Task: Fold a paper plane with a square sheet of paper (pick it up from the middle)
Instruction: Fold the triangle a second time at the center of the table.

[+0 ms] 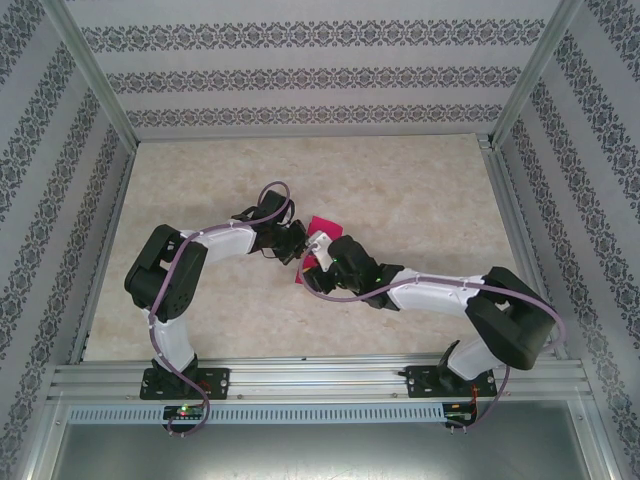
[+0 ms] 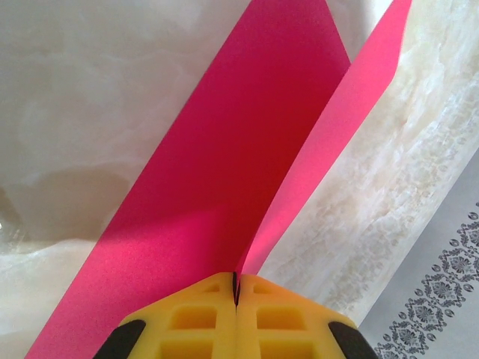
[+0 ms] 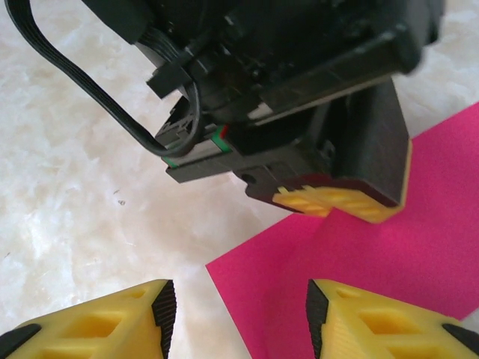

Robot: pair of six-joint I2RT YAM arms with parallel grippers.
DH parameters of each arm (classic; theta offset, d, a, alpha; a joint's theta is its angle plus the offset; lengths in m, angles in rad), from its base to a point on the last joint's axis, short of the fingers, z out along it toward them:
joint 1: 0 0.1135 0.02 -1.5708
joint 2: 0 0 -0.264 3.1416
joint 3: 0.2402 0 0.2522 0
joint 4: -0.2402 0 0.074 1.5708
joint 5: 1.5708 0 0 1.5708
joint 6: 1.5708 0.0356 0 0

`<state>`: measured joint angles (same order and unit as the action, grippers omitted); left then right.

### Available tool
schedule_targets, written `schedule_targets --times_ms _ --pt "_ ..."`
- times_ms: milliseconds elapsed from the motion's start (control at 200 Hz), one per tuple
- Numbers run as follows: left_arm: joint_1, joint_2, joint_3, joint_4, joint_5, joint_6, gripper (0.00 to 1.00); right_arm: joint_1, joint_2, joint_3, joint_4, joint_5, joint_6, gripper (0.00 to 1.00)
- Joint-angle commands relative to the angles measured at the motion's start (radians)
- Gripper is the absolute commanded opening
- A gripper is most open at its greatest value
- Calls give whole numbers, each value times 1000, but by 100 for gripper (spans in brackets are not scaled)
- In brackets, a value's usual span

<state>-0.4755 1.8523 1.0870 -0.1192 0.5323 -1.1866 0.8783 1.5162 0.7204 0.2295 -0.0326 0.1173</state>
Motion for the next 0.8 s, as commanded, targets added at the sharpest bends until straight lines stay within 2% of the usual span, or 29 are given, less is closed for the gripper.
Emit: schedule_targets --times_ms 0,140,315,520,590,620,679,729,794 --pt "11 15 30 -31 20 24 0 26 45 52 -51 82 -38 52" --pt "11 16 33 -36 21 27 0 25 61 55 -59 135 -30 46" --pt "12 21 38 -36 29 31 0 15 65 56 -76 110 -20 25" --pt "12 13 42 -55 29 55 3 -8 53 53 -75 66 17 6" --pt "12 0 46 -85 11 75 9 -21 48 50 -70 47 39 3" --pt "12 -7 50 -103 0 85 17 -28 45 46 -65 34 49 2" --pt "15 -22 60 -148 -27 111 23 -48 36 35 -47 -7 76 2" --pt "15 -40 62 -185 -61 131 34 -70 27 23 -28 -57 105 1" --pt "17 -72 60 -229 -110 156 43 -107 19 5 1 -130 149 1"
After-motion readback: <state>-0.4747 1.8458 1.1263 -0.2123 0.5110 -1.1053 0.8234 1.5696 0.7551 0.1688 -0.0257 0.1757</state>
